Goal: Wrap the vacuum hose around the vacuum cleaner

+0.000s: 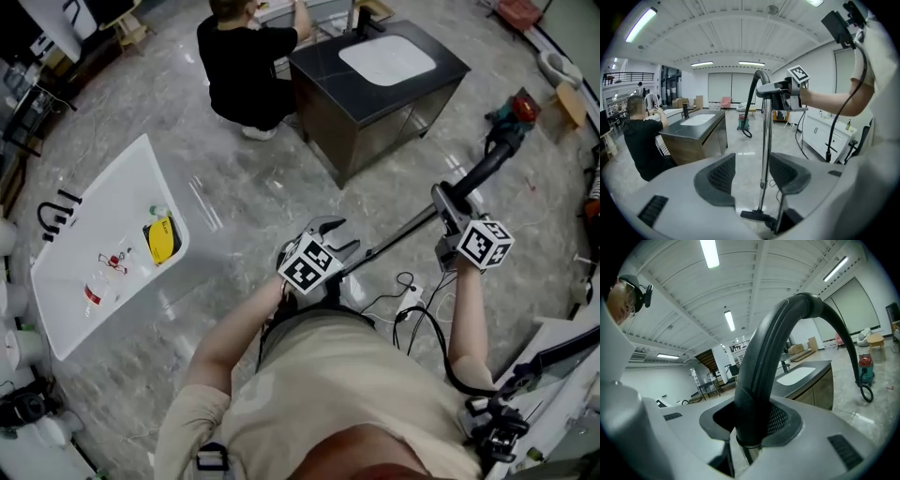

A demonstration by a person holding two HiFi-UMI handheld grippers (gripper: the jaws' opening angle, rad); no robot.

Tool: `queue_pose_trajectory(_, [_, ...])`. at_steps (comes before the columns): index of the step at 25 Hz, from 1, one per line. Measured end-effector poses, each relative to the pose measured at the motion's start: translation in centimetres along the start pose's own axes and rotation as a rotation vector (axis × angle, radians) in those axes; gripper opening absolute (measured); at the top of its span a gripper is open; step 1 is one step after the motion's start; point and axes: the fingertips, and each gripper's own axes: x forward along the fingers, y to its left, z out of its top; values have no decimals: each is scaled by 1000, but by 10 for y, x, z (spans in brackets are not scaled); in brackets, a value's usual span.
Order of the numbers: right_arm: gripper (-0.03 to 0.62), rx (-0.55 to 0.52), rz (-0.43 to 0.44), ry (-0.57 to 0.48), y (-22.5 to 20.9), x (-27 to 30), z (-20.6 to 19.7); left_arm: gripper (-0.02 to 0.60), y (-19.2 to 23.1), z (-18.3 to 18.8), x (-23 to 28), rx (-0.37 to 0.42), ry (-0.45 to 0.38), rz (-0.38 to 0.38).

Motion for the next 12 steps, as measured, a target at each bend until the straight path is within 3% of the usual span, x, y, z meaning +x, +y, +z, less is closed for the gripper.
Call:
queue_pose_trajectory(4, [126, -16, 24, 2, 2, 2, 20, 219, 12, 20, -12, -30, -48, 18])
queue_pose_trajectory(5, [126, -14, 28, 7, 2, 2, 19, 219, 16, 20, -13, -81, -65, 5])
queue_pose_trajectory(8, [126, -16, 36, 36, 3, -5, 8, 219, 28, 27, -14, -368, -191, -74])
queue_pose_trajectory(9, [126, -21, 36, 51, 4, -7, 4, 219, 29, 30, -12, -424, -223, -101])
queue_pose_trajectory(10, [126, -28, 36, 67, 4, -7, 2, 219, 29, 33, -9, -431, -234, -121])
queue_pose_trajectory(12, [126, -43, 37, 91, 6, -2, 2, 219, 24, 38, -1, -352, -212, -158])
